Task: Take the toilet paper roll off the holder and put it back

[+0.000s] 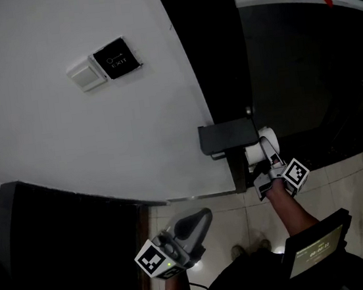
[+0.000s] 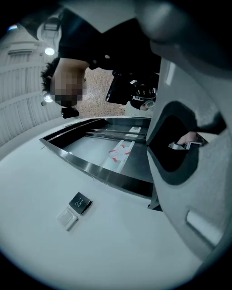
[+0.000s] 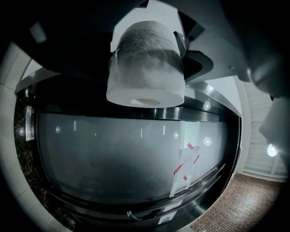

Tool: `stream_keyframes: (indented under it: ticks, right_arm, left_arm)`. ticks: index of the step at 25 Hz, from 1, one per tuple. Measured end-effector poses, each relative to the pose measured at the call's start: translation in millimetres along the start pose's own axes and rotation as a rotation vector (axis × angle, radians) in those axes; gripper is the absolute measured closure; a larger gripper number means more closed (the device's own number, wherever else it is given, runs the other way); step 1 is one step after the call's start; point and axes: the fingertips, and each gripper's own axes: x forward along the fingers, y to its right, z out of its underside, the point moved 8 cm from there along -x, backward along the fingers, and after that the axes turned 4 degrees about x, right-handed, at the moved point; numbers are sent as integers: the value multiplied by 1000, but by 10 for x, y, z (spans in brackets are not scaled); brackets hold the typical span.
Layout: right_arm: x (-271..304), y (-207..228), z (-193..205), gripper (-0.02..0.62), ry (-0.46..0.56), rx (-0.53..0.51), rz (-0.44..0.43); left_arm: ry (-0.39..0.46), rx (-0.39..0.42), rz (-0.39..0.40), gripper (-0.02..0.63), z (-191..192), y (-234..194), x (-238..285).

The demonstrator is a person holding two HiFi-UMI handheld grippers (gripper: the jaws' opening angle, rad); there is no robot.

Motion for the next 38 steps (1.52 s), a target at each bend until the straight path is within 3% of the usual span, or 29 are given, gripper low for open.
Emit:
stream_keyframes:
  ticks: [9,14,24,31,38]
  right_arm:
    - [211,28,640,155,-102,55,-16]
    - [242,124,754,153,-132,71,-13]
    - [264,55,826,155,-151,140,-61]
    - [178,53,917,143,-283,114,-120]
    - [-311,193,871,146,-337,74,-56]
  left_arm:
    - [0,3,-63,609,-9,75,-287]
    - [-18,16,-104,609,-41,56,-372]
    - [-21,32,-89,609,-42,92,-348]
    - [-33,17,-93,609,-32,106,-286]
    - [-31,23,-29,609,-8,70,-139]
